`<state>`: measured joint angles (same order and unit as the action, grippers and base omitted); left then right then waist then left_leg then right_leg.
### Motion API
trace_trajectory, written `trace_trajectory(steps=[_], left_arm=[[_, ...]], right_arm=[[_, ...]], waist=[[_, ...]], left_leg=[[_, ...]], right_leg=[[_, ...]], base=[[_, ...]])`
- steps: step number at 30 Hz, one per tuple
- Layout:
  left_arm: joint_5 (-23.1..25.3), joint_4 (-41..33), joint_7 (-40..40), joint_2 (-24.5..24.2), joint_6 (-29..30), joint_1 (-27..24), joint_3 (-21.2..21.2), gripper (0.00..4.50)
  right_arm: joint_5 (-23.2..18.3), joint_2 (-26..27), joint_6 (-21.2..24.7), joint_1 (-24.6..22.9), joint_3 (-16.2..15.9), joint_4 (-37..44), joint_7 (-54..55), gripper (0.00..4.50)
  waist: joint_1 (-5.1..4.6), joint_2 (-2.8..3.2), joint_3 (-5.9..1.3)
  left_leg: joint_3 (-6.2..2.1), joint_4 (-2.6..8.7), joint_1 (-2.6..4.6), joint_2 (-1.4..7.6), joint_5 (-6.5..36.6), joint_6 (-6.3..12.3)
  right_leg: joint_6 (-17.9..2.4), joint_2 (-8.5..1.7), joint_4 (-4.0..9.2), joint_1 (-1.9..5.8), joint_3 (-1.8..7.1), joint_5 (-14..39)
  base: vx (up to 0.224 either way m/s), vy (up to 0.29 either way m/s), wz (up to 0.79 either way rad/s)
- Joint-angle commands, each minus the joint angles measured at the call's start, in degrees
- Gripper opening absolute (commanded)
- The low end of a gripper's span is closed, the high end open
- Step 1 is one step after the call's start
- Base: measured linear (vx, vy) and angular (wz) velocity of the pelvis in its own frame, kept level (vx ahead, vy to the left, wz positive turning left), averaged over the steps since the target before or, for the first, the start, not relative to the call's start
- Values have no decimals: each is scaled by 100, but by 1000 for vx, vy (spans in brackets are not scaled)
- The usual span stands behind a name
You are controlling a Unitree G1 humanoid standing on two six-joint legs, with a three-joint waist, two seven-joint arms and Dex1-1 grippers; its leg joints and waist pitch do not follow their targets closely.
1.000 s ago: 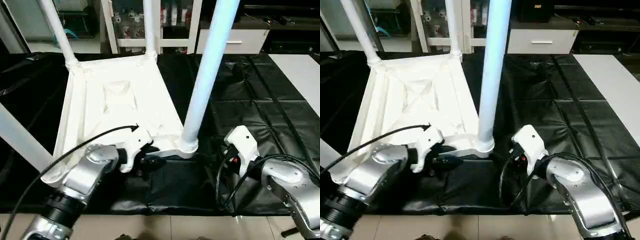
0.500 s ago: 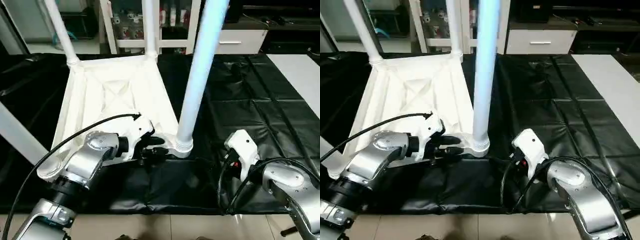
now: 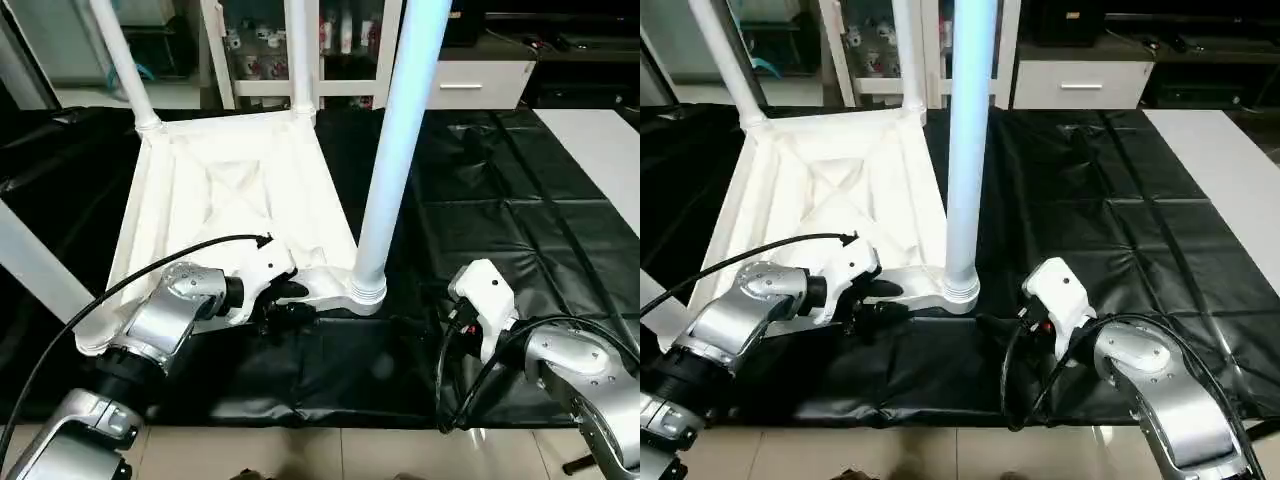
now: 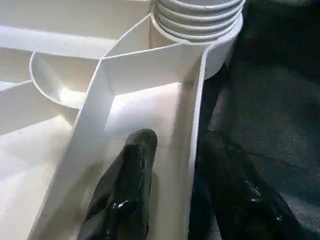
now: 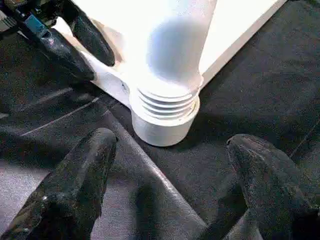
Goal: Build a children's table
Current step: Rotate table base
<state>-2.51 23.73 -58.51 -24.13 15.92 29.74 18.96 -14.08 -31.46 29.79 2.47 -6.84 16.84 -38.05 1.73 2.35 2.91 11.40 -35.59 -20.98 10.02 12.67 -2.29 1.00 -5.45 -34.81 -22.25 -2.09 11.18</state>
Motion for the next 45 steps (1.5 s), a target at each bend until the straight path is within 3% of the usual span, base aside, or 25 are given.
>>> trace_trajectory(steps=[1,3,15,19,21,28,34,36,38,41,43,45], left_arm=[[76,136,-24,8,-24,61,68,176],[97,248,-30,41,-66,94,72,176],[283,574,-308,-67,-174,163,257,64],[351,606,-381,-91,-180,161,301,52],[351,611,-384,-76,-170,158,285,20],[179,453,-463,-22,-242,4,190,4],[-147,-107,-644,133,-515,-318,59,4],[-235,-422,-794,171,-556,-458,135,4],[-232,-489,-809,204,-574,-483,170,0],[-120,-498,-865,237,-663,-472,236,0],[-78,-490,-881,243,-686,-458,261,0],[-37,-497,-903,254,-711,-432,291,0]], right_arm=[[-48,-8,-12,8,6,85,-62,391],[-58,-7,-10,5,-3,94,-80,391],[-76,-29,-28,-2,-19,126,-170,391],[-66,-20,-36,5,-15,115,-197,391],[-69,-20,-44,8,-5,106,-205,391],[-101,90,-27,71,99,-4,-93,391],[-183,171,-86,246,182,-359,-174,391],[-251,108,-120,344,178,-558,-394,391],[-375,82,-50,412,211,-644,-563,419],[-466,-131,-89,513,62,-745,-1073,438],[-483,-202,-102,544,-4,-769,-1250,445],[-345,-308,-211,646,-166,-861,-1430,445]], waist=[[-22,-50,-340],[-20,-54,-337],[-29,-48,-330],[-30,-40,-325],[-32,-38,-326],[-59,-32,-342],[-125,-41,-336],[-137,-72,-333],[-126,-67,-329],[-99,-85,-320],[-80,-66,-318],[-69,-74,-327]], left_leg=[[-143,500,76,293,885,193],[-141,499,78,289,916,186],[-155,521,72,297,1056,121],[-154,525,73,297,1099,131],[-158,529,72,297,1121,114],[-153,515,66,293,999,164],[-158,517,48,298,1066,221],[-153,515,46,308,1073,258],[-148,513,55,311,1052,303],[-142,517,64,314,1099,306],[-147,522,76,323,1103,294],[-144,513,67,313,1076,281]], right_leg=[[-1513,-264,367,205,210,689],[-1503,-265,375,203,212,746],[-1448,-268,387,201,215,922],[-1445,-273,401,196,216,1003],[-1428,-273,402,198,216,1051],[-1511,-268,379,201,211,748],[-1521,-281,396,213,208,975],[-1526,-291,405,209,211,1054],[-1534,-281,404,195,209,1080],[-1457,-275,422,187,212,1227],[-1439,-281,421,183,213,1253],[-1444,-283,416,187,209,1243]], base=[[0,0,0],[0,0,0],[0,0,0],[0,0,0],[0,0,0],[0,0,0],[0,0,0],[0,0,0],[0,0,0],[0,0,0],[0,0,0],[0,0,0]])
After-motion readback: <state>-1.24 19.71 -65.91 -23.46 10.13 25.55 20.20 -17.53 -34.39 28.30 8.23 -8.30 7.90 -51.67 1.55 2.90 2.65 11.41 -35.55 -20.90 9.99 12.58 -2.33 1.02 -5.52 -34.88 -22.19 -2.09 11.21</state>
